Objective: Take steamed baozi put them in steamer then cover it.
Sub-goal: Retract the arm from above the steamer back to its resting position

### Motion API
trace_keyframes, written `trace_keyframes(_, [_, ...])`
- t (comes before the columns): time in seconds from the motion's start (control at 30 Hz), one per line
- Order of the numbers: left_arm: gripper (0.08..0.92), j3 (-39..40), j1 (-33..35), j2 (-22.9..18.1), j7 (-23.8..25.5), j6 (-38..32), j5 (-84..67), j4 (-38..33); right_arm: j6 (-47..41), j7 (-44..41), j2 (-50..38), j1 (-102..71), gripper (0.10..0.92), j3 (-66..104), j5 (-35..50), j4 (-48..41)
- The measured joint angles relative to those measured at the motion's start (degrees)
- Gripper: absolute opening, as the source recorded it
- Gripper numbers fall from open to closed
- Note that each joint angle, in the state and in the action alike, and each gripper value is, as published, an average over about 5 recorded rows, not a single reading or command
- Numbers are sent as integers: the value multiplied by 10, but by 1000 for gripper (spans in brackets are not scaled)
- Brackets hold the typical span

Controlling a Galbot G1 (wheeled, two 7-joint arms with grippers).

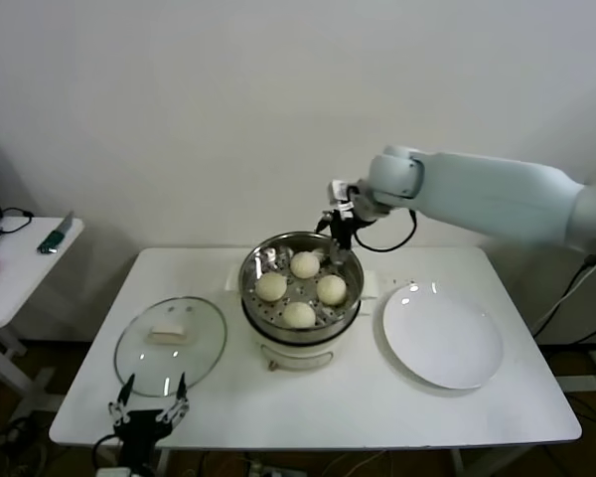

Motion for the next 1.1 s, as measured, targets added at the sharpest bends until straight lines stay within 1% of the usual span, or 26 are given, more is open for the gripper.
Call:
trace_keyframes(0.27, [823, -5, -8, 7, 5, 8, 4, -1, -16, 177, -110, -162, 823, 203, 3, 82])
trace_keyframes(0.4, [823, -10, -13, 15, 7, 10, 5, 1, -3, 253, -157, -274, 823, 320, -10, 119])
trace_keyframes(0.53, [823, -15, -18, 24, 8, 11, 7, 3, 26, 308, -194, -402, 823, 445, -34, 155])
trace_keyframes(0.67, [823, -18, -24, 30, 9, 11, 7, 6, 58, 343, -208, -548, 823, 585, -58, 192])
trace_keyframes(0.8, [823, -19, -28, 36, 9, 12, 10, 9, 88, 361, -202, -698, 823, 726, -80, 225])
trace_keyframes(1.1, [823, -20, -29, 40, 4, 7, 32, 6, 172, 352, -126, -983, 823, 986, -129, 272])
